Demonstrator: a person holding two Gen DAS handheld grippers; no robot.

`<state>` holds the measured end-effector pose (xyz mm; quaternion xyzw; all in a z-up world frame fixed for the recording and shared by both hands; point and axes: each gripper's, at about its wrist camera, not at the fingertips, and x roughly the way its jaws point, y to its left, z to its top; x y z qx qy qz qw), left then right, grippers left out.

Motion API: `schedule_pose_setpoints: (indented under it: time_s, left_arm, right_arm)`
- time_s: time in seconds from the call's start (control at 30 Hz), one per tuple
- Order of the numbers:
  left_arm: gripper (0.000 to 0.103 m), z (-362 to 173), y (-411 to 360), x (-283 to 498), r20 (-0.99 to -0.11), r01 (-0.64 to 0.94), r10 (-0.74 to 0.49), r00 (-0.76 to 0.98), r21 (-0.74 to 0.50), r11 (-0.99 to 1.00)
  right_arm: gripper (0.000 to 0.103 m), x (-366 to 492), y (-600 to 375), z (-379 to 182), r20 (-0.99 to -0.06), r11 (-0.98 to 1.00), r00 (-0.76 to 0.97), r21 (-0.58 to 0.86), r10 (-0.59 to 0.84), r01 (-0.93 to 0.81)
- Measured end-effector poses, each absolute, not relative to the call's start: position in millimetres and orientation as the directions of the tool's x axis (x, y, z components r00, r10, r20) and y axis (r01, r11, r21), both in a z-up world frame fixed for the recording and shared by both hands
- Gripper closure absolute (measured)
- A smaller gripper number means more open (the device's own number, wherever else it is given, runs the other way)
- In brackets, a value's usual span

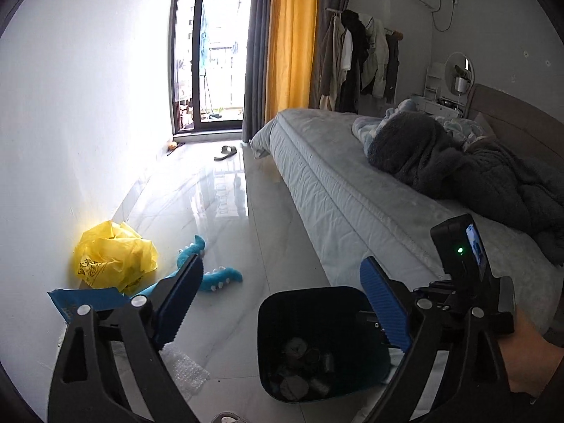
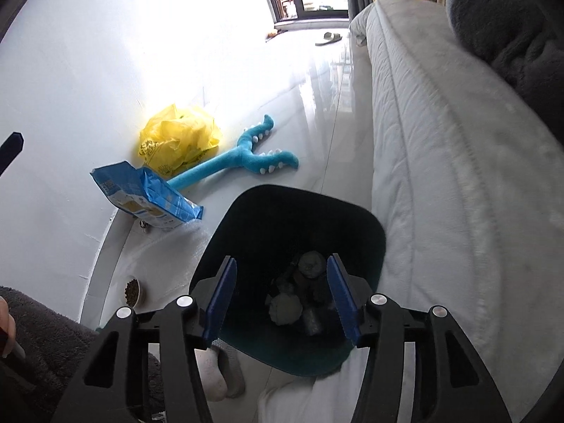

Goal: Collect trash

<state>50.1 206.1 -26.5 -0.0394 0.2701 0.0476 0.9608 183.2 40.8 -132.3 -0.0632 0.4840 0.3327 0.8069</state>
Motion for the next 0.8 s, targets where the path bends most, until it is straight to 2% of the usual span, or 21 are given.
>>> schedule_pose_setpoints:
  time_s: [0.23,0.3,0.43,0.5,0.67,0.8]
  left_arm:
    - [0.003,11,170,17,-0.466,-0.096,0.070,0.882,-0.033,0.995]
    - [0.003,19,162,12,-0.456,-0.078,0.050,0.889,-0.044,0.996]
    - [0.003,35,143,0,-0.443,-0.029,0.005,0.896,-0.048,0.998]
    - [0.003,37,137,-6,-0.448,-0.023,0.009,0.894,-0.027,0.999]
    - [0.003,35,136,-21,-0.435,-0.064,0.055,0.899,-0.006,0.998]
    - [0.003,30,129,-25,-0.433,-0.061,0.056,0.900,0.002,0.998]
  right_arm:
    - [0.034,137,-46,-53,-0.683,0.827,0.550,0.146,0.481,-0.542]
    - [0.023,125,-74,-37,-0.646,0.845,0.597,0.147,0.476,-0.514]
    - [0.017,99,-132,-6,-0.565,0.874,0.685,0.151,0.459,-0.462]
    - [0.010,81,-164,10,-0.516,0.895,0.740,0.143,0.432,-0.423]
    - [0.005,42,-228,30,-0.448,0.935,0.823,0.099,0.348,-0.341]
    - [0.004,23,-263,36,-0.432,0.955,0.853,0.090,0.293,-0.282]
